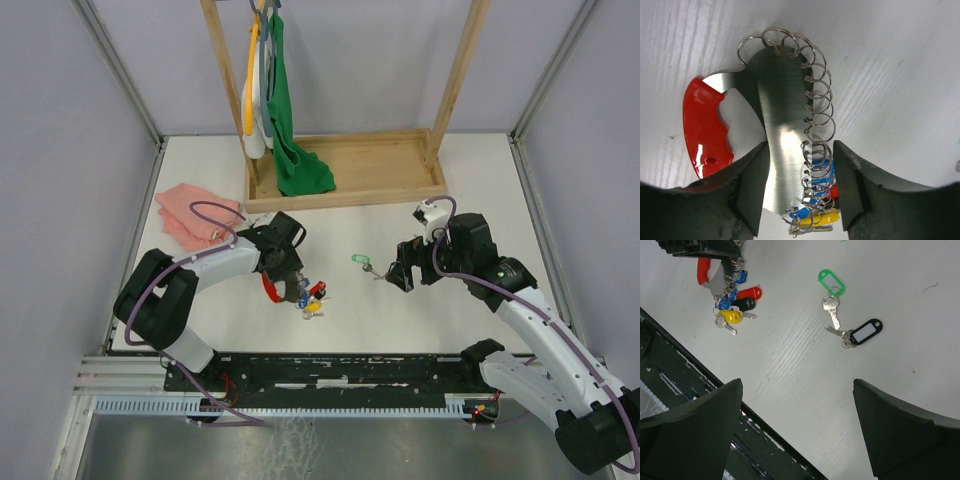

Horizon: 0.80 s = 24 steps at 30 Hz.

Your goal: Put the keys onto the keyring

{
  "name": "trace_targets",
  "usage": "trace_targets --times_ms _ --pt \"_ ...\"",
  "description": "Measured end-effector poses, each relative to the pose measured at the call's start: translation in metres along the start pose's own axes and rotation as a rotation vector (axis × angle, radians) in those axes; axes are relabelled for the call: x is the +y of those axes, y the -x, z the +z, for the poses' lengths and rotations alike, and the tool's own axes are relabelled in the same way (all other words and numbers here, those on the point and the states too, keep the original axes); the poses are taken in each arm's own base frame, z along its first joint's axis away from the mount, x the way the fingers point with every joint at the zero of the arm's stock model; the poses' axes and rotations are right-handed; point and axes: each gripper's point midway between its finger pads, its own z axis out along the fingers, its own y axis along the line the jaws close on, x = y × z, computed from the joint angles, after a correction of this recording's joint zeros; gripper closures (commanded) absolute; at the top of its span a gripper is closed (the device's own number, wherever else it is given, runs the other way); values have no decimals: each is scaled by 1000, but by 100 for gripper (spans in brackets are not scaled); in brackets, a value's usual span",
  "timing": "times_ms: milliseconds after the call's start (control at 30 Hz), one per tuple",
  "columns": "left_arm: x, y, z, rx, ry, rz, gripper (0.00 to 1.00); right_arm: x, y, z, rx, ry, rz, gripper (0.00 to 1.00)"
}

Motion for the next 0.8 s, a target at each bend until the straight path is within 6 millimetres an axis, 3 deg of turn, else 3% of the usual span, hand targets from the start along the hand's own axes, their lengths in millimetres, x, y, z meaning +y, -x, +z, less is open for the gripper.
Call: trace_targets --times_ms 367,800 --pt "-13 -1 2 -10 -108 84 69 9 3 8 -12 42 -13 0" --pt "-33 -23 -15 37 -360 90 75 33 -2 56 5 167 -6 0"
